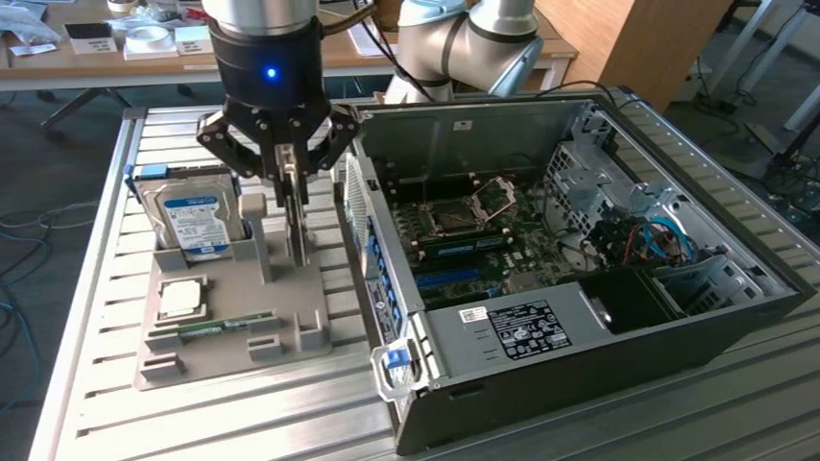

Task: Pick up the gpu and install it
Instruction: 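Pick up the gpu and move the gpu toward the slot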

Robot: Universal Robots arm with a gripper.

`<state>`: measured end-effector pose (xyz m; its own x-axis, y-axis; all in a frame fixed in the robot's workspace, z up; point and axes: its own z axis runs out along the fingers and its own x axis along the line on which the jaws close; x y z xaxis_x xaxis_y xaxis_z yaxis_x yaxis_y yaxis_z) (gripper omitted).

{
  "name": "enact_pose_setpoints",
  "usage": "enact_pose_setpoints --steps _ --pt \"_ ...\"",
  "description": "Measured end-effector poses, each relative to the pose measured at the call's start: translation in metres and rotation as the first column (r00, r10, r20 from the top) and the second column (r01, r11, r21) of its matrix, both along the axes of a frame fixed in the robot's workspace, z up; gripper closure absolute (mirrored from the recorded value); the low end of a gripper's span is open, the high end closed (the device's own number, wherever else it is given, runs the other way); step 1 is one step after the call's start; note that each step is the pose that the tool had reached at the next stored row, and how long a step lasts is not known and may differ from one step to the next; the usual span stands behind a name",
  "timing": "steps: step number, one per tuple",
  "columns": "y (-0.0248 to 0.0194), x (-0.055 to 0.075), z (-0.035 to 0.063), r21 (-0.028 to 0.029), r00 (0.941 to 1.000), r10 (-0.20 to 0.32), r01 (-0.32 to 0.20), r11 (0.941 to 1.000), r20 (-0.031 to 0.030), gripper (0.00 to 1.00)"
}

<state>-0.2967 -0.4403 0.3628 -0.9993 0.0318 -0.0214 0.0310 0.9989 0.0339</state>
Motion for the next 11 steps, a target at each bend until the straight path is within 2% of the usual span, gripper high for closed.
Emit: enact_pose_setpoints --steps 8,11 --pt "0.0 0.0 0.0159 0.0 1.0 0.0 0.0 1.0 0.0 0.73" --pt "0.0 0.0 0.0162 0.0002 1.0 0.0 0.0 1.0 0.0003 0.73"
